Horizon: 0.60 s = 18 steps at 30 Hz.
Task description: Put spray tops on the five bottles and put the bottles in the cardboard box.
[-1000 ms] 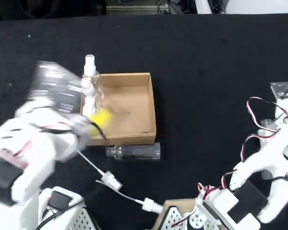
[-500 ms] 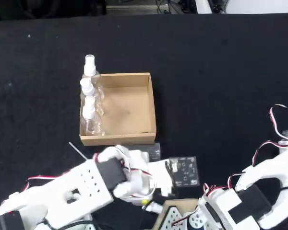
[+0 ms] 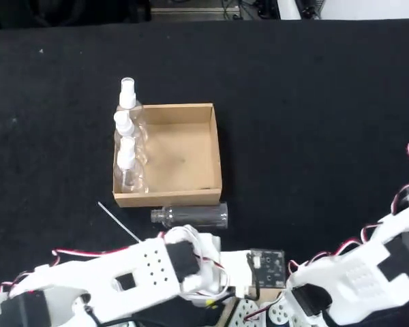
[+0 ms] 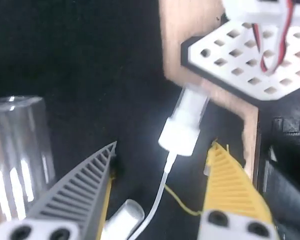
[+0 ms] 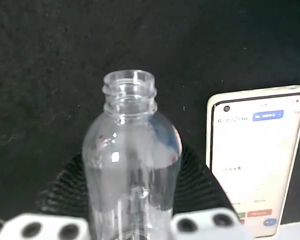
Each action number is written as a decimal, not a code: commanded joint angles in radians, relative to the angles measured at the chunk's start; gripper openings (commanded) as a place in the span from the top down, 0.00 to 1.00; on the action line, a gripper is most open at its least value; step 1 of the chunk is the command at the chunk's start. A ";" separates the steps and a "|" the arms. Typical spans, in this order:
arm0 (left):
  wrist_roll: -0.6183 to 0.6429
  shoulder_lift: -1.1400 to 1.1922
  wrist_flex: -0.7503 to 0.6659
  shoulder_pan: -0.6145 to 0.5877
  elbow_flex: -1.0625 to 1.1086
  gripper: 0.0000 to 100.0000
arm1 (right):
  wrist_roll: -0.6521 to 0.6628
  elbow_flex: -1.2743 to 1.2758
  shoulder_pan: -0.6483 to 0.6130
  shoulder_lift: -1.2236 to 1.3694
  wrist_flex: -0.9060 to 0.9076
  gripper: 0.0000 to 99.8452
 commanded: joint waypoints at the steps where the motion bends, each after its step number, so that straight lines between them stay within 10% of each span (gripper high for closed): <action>1: -0.002 0.069 -0.081 0.042 -0.007 0.74 | 0.009 -0.182 0.052 0.013 0.068 0.99; 18: -0.002 0.296 -0.180 0.096 -0.007 0.78 | 0.012 -0.338 0.132 0.117 0.091 0.99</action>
